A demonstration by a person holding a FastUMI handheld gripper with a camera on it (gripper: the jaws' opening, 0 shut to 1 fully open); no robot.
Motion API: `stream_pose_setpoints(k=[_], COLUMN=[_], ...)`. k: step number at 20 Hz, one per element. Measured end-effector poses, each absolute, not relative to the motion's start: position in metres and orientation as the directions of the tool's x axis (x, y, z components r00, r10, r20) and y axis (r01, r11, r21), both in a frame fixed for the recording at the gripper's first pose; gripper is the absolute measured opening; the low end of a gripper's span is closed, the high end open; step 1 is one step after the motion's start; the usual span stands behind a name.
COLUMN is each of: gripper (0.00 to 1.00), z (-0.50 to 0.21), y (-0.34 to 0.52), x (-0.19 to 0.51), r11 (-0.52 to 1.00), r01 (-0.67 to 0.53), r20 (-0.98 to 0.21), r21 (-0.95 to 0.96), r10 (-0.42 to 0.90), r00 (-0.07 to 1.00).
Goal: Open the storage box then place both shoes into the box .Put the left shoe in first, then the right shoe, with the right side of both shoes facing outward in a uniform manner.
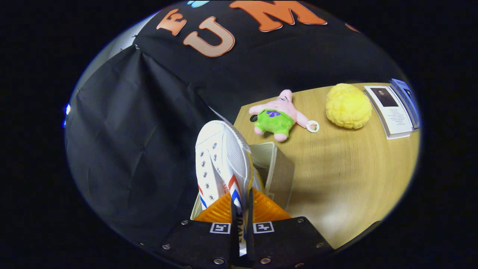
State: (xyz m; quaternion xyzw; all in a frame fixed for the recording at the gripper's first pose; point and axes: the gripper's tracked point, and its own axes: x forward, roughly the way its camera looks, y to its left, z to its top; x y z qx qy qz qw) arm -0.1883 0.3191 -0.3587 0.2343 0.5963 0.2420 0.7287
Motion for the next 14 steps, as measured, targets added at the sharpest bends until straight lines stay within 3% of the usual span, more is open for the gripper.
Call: stream_pose_setpoints(k=[6, 8, 11, 12, 14], gripper=[0.08, 0.14, 0.39, 0.40, 0.55], z=[-0.381, -0.390, -0.378, -0.362, -0.338], y=[0.353, 0.352, 0.365, 0.374, 0.374], x=[-0.205, -0.214, -0.219, -0.211, -0.186], r11=[0.827, 0.847, 0.783, 0.748, 0.711], r01=[-0.163, -0.195, -0.210, -0.184, -0.171], r20=[-0.827, -0.858, -0.796, -0.751, -0.696], r21=[0.538, 0.495, 0.586, 0.638, 0.683], r10=[0.555, 0.512, 0.604, 0.657, 0.703], r00=[0.091, 0.045, 0.031, 0.067, 0.145])
